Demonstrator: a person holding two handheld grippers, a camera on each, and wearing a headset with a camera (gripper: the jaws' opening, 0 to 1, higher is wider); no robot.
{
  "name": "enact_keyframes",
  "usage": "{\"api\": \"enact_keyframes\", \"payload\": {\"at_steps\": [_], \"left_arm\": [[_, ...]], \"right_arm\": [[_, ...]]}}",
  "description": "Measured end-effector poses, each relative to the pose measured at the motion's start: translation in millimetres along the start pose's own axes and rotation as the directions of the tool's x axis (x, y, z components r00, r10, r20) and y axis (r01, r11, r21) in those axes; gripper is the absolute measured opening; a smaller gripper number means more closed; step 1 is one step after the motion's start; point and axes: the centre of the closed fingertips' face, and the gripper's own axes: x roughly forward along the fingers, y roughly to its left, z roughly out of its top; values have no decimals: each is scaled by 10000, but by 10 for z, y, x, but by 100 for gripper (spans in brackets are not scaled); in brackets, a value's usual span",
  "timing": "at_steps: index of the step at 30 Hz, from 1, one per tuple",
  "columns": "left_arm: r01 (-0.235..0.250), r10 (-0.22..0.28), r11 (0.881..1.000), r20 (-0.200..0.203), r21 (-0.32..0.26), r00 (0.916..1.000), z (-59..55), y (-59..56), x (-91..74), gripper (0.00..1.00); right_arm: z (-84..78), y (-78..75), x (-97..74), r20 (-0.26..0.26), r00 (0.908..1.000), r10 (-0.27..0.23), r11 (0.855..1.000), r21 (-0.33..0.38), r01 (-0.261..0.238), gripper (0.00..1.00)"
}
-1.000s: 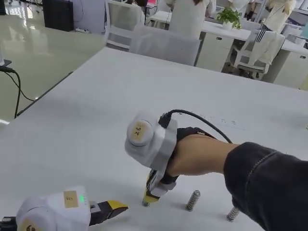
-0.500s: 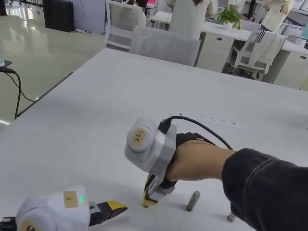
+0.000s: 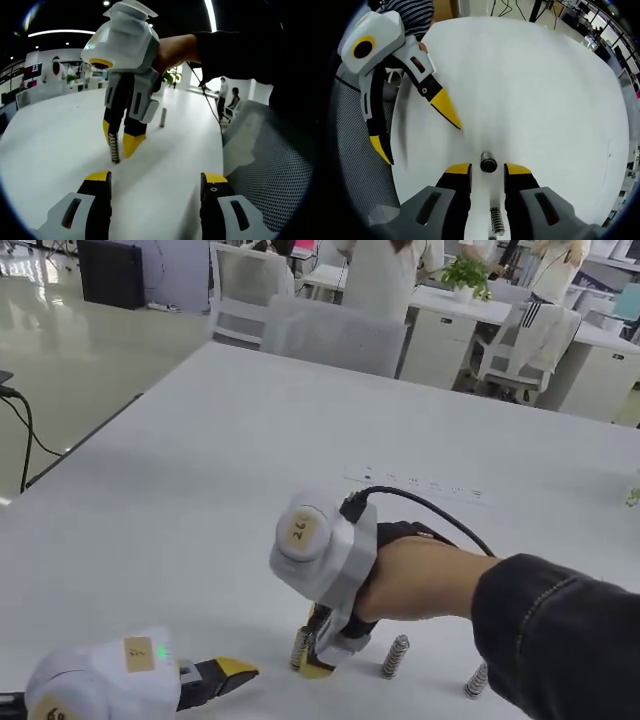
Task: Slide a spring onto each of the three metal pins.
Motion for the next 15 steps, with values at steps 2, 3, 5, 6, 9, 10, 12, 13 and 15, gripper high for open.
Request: {"api": "enact_keyframes", "payload": {"at_steps": [2,3,5,6,9,10,12,13,15], "left_arm": [[11,-11,10000,-2,7,10000,3,0,2,68],[11,-11,10000,-4,10,10000,4,0,2,68],[4,-4,10000,-15,29,10000,7,8,4,68],[1,-1,10000,-16,41,10000,8,13,2,68],[-18,18,10000,1,60,10000,22,21,-3,68],[-27,27,10000,-1,67,10000,25,24,-5,68],[-46,46,10000,4,72,10000,23,29,-8,68],[-53,53,10000,5,60,10000,20,30,-9,68],[-64,64,10000,-18,66,10000,12,32,-7,69]], "right_arm": [[-29,-15,-32,57,9999,-88,9999,73,87,25],[-37,-15,-50,109,9999,-89,9999,109,88,26],[-49,-21,-85,287,9995,-100,9996,262,93,27],[-56,-22,-98,353,9993,-99,9994,324,88,28],[-106,-12,-137,532,9985,-143,9989,458,118,30],[-120,-8,-144,570,9982,-181,9989,432,156,32],[-153,-4,-163,724,9970,-269,9989,402,240,35],[-169,-4,-171,767,9967,-284,9986,468,249,35],[-208,-19,-188,888,9953,-397,9976,608,343,36]]}}
